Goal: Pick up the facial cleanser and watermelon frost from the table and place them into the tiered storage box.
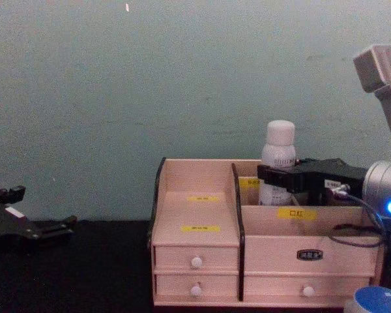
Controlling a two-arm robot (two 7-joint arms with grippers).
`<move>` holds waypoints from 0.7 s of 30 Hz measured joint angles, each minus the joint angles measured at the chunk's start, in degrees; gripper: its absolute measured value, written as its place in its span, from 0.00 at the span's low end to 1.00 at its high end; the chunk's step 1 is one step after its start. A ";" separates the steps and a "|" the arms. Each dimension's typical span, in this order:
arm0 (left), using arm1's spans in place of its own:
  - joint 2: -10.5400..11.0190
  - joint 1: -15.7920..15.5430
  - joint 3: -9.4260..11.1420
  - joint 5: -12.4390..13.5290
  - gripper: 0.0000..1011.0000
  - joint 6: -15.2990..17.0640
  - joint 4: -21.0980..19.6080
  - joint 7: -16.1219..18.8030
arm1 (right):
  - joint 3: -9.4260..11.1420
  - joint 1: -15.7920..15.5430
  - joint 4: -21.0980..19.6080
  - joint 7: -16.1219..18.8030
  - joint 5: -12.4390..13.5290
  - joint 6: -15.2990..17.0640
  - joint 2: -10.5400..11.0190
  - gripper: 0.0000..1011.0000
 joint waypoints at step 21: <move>0.00 0.00 0.00 0.00 0.99 0.00 0.00 0.00 | 0.26 0.59 1.94 -0.06 -0.81 -0.09 -0.66 0.58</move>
